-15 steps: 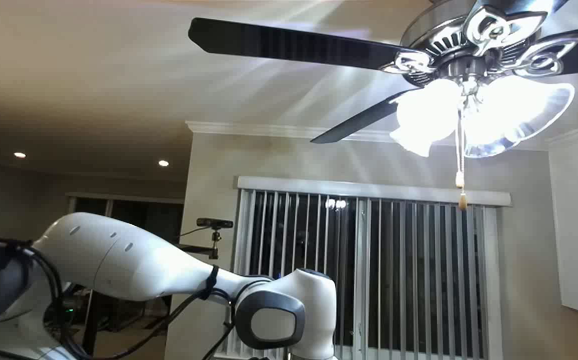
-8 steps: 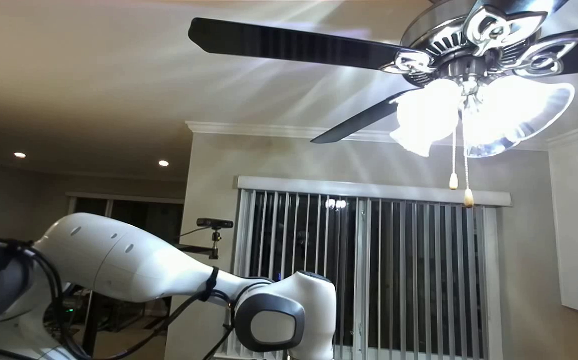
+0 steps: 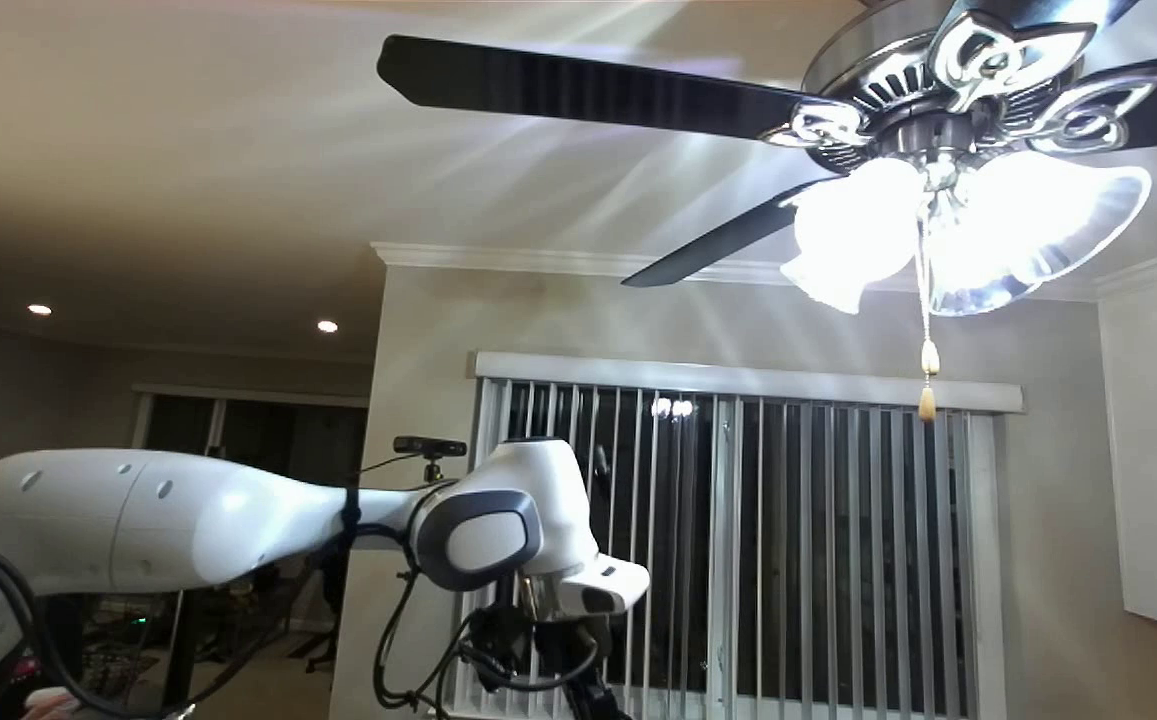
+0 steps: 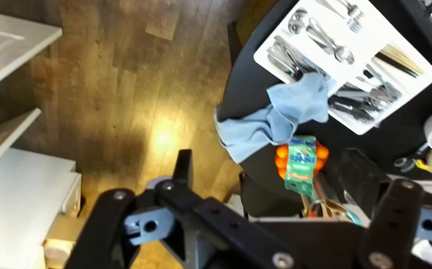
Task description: Turn off the lights
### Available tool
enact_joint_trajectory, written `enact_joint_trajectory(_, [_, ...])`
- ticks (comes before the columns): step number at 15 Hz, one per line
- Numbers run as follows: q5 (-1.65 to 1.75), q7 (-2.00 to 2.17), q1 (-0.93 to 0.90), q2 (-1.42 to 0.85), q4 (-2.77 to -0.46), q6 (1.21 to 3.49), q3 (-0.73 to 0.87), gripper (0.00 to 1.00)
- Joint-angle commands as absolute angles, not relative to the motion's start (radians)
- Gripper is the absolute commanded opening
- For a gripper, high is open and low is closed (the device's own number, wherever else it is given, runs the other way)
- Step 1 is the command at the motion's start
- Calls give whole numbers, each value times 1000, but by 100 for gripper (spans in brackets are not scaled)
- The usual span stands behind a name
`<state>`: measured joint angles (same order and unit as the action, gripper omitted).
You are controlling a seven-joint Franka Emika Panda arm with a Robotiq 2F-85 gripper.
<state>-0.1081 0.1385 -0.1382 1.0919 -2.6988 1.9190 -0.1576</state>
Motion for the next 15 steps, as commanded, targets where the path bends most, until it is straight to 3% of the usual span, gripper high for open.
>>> enact_joint_trajectory(1, [-167,187,-174,1117,-2653,2064,-239,100])
enact_joint_trajectory(5, [-170,297,-132,1013,-2546,2354,-367,100])
enact_joint_trajectory(9, [-125,450,-5,921,-2409,2502,-455,100])
enact_joint_trajectory(15, [-103,524,191,800,-2261,2568,-403,100])
